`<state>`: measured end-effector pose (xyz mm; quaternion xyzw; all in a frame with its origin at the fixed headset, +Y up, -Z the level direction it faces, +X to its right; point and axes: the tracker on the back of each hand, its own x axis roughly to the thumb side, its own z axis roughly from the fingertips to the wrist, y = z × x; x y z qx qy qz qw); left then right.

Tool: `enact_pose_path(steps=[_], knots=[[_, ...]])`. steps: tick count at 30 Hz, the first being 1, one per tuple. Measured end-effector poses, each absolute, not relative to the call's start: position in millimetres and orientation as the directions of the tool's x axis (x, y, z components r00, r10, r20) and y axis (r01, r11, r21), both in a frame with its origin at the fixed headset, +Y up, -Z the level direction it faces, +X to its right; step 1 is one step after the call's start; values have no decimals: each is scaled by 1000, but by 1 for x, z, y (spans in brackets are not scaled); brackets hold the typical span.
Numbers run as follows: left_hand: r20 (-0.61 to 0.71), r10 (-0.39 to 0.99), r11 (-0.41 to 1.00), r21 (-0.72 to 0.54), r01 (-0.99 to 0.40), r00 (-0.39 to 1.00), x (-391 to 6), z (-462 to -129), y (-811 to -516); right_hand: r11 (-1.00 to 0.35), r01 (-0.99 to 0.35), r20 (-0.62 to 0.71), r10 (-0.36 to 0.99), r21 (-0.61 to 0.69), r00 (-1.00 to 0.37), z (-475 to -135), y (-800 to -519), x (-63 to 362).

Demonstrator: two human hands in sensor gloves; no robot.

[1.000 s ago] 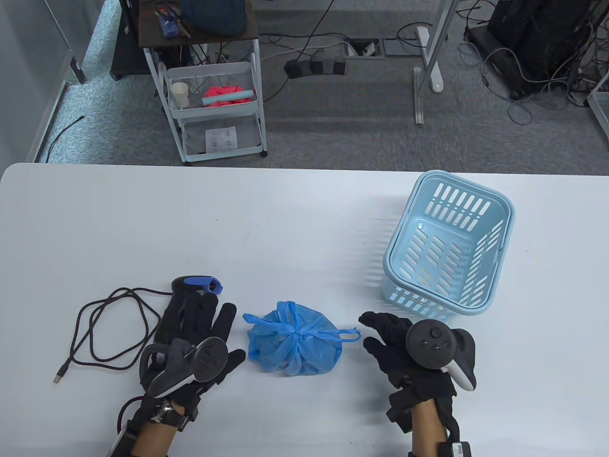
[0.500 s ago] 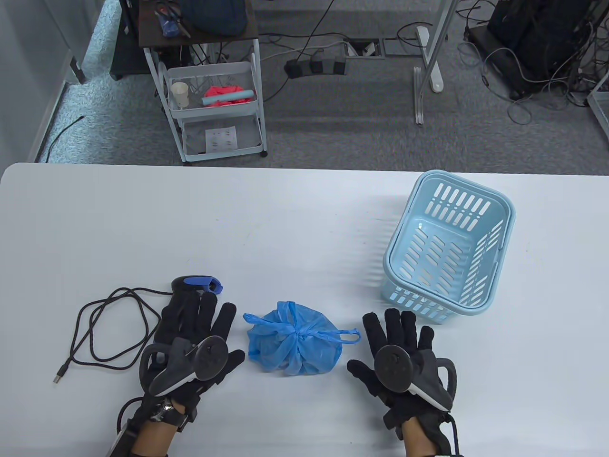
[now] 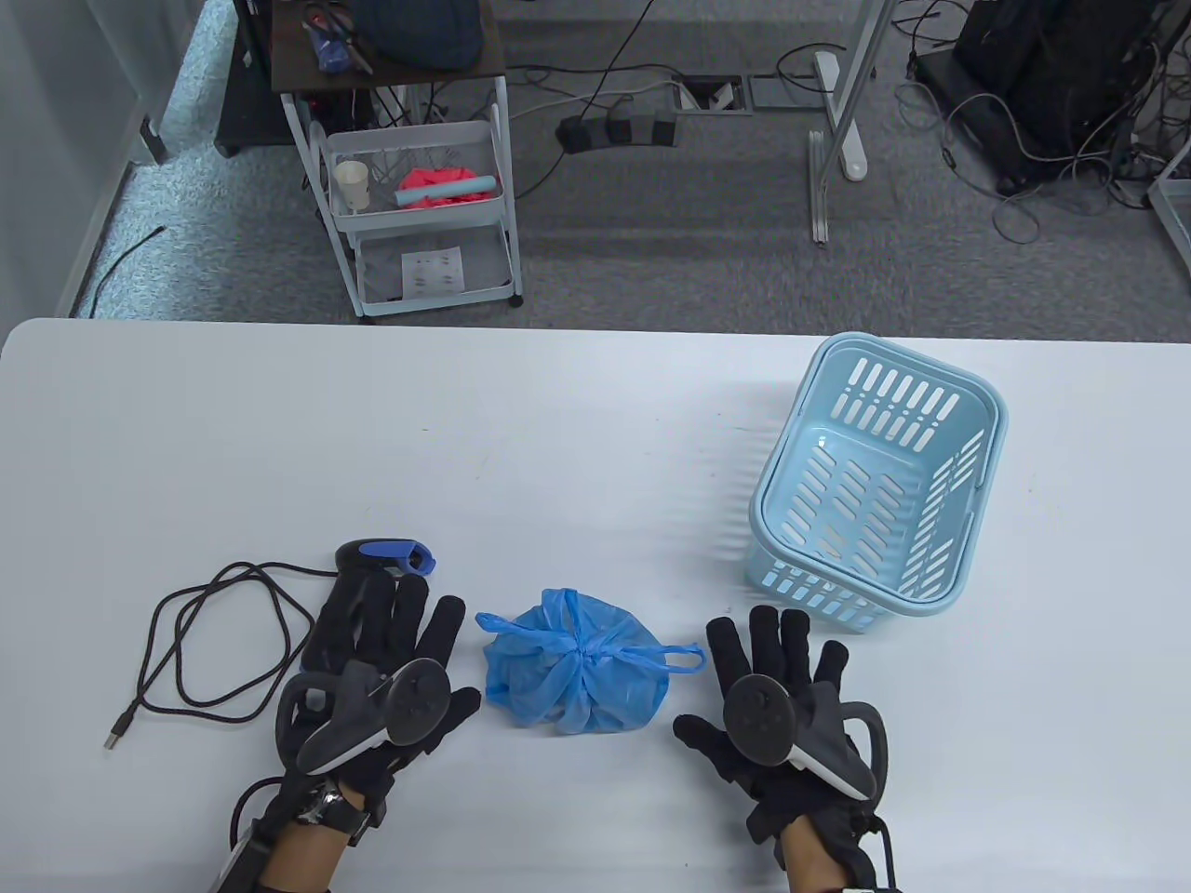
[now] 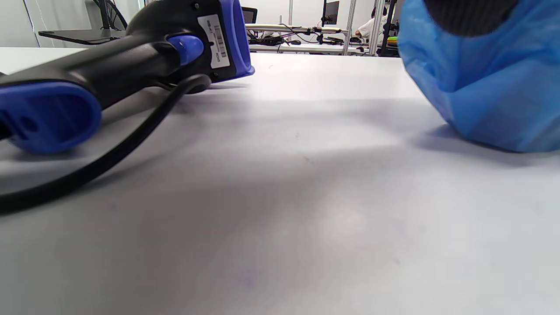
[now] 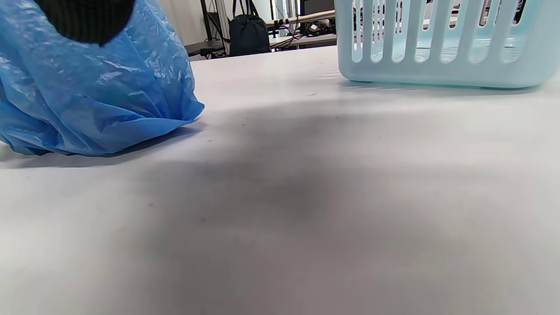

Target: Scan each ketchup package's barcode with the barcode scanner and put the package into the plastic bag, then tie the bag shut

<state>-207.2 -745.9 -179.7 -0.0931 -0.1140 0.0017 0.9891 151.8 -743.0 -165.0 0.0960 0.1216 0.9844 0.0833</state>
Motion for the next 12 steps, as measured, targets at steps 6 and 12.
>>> enact_pose_path(steps=[6, 12], knots=[[220, 22, 983, -183, 19, 975, -207, -180, -746, -956, -149, 159, 193, 251, -968, -165, -743, 154], [218, 20, 983, -183, 21, 976, -207, -180, -746, -955, -150, 153, 193, 256, -969, -166, -743, 156]])
